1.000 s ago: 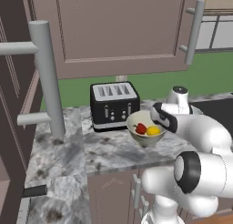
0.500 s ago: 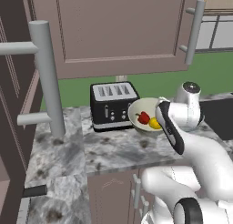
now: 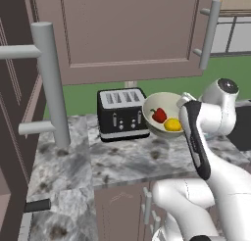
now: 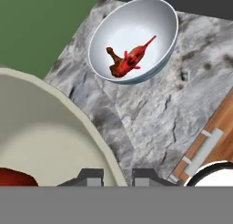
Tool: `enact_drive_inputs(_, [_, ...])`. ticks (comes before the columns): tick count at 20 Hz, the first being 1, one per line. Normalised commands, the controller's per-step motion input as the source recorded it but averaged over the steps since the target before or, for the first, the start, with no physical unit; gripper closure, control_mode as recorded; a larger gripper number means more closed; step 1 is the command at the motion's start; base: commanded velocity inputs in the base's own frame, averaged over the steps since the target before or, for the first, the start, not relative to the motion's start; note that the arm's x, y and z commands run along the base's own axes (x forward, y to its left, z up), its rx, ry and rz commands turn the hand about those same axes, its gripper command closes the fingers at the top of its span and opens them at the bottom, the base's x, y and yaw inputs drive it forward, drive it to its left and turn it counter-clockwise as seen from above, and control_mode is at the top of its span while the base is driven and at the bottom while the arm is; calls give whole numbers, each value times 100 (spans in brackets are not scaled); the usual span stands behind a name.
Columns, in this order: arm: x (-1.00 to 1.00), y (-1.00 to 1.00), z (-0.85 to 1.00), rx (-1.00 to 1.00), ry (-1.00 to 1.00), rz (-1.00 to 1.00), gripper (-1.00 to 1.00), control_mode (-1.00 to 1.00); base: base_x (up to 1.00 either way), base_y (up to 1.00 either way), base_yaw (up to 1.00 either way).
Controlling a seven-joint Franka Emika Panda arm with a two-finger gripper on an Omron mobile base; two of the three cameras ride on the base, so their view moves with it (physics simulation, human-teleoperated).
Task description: Place the bowl with the bell pepper and lemon on the top shelf of the fridge. Place the bowl with the fish and chicken drumstick on the second highest shelf of the fridge.
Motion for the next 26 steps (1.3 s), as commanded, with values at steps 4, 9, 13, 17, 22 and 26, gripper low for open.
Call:
enact_drive_inputs(4, [-64,-10,47,27,0,-1,100,-100,0,0,0])
enact_drive_inputs(9, [-19,0,8,1,-4,0,100,-100,0,0,0])
enact_drive_inputs(13, [0,0,0,0,0,0,100,-100,0,0,0])
enact_drive_inputs(17, [-8,0,0,0,0,0,100,100,-14,0,0])
enact_drive_inputs(22, [0,0,0,0,0,0,100,100,-41,-1,-14])
enact_drive_inputs(26, [0,0,0,0,0,0,100,100,-48,-14,-46])
